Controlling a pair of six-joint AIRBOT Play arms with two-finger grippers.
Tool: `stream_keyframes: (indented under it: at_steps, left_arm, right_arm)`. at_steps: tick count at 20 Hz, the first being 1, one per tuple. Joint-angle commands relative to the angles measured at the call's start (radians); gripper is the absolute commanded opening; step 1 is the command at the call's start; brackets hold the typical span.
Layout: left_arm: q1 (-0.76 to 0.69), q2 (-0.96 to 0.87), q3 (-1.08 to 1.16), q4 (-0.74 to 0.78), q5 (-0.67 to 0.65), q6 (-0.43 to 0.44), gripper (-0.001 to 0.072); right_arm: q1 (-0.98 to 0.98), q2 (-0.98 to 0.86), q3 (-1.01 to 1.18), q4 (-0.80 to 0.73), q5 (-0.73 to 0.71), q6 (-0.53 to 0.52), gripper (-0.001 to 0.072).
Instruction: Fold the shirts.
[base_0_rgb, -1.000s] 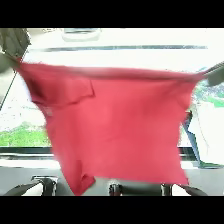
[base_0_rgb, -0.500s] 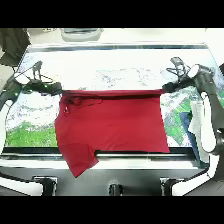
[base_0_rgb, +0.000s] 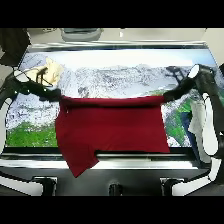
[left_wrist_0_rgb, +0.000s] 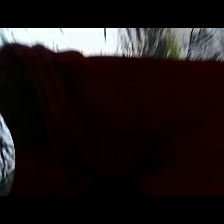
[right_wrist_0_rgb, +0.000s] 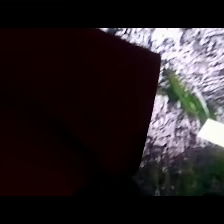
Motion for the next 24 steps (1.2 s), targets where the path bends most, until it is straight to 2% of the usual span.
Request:
stream_keyframes:
  at_steps: [1, 6, 7, 8, 9, 13, 17, 19, 24]
  left_arm:
    - [-0.003, 0.006, -0.105, 0.060, -0.182, -0.013, 0.0029]
    - [-0.001, 0.005, -0.191, 0.059, -0.145, -0.018, 0.0030]
    - [0.000, 0.005, -0.190, 0.049, -0.137, -0.017, 0.0070]
    - [0.006, 0.006, -0.180, 0.039, -0.141, -0.018, 0.0302]
    - [0.016, 0.008, -0.162, 0.035, -0.161, -0.024, 0.0508]
    - [0.100, 0.114, -0.193, 0.032, -0.253, -0.024, 0.0526]
    - [0.165, 0.380, -0.627, 0.023, -0.070, -0.003, 0.0522]
    - [0.163, 0.486, -0.837, 0.020, -0.027, 0.025, 0.0518]
    - [0.163, 0.596, -1.074, -0.053, 0.040, 0.050, 0.0517]
  right_arm:
    - [0.000, 0.004, -0.090, -0.006, 0.171, -0.037, 0.0044]
    - [0.000, -0.006, -0.159, -0.001, 0.157, -0.039, 0.0046]
    - [0.000, -0.006, -0.160, -0.001, 0.147, -0.028, 0.0096]
    - [0.000, -0.002, -0.159, -0.002, 0.134, -0.024, 0.0361]
    - [0.000, 0.011, -0.157, -0.002, 0.162, -0.046, 0.0513]
    - [-0.103, 0.087, -0.160, 0.005, 0.327, -0.056, 0.0512]
    - [-0.196, 0.178, -0.285, 0.005, 0.297, -0.040, 0.0511]
    - [-0.193, 0.212, -0.351, -0.002, 0.261, -0.042, 0.0511]
    - [-0.195, 0.239, -0.410, 0.005, 0.248, -0.057, 0.0512]
